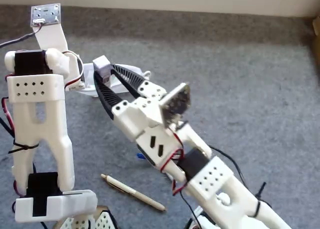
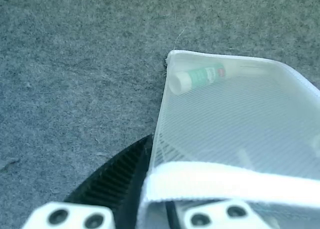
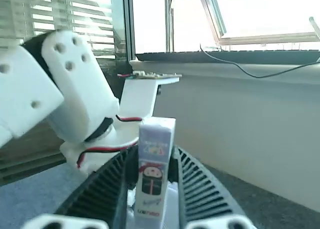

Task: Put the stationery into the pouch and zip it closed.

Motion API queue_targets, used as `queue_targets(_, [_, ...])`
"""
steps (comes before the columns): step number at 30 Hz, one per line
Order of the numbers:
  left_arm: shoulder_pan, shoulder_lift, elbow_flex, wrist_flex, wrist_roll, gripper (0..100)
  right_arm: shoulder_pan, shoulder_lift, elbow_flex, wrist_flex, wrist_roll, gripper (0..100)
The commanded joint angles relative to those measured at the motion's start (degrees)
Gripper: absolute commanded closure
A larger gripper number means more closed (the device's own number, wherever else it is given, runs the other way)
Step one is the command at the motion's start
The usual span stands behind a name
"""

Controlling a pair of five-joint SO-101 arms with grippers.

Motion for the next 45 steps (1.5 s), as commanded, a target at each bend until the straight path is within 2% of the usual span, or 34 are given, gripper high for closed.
queue_targets(1, [-1.01,0.13,-1.27,0.0,0.44,99,-0.31,4.26,-2.51,-6.02,4.13,99.4])
queue_targets(4, [-1.01,0.22,-1.27,0.0,0.35,99,-0.31,7.96,-2.24,-9.45,9.67,99.4])
queue_targets(7, [-1.01,0.22,-1.27,0.0,0.35,99,-0.4,10.15,-2.15,-10.15,12.13,99.4])
queue_targets(25, [-1.36,0.22,-1.27,0.0,0.35,99,0.4,11.21,-2.15,-8.57,12.31,98.9])
queue_targets(29, [-1.36,0.22,-1.27,0.0,0.35,99,1.1,10.77,-2.59,-1.27,12.31,94.0])
queue_targets(33, [-1.36,0.22,-1.27,0.0,0.35,99,1.27,10.59,-2.59,1.8,12.31,87.1])
queue_targets(45, [-1.36,0.22,-1.27,0.0,0.35,99,1.45,10.59,-4.09,3.03,12.22,86.8])
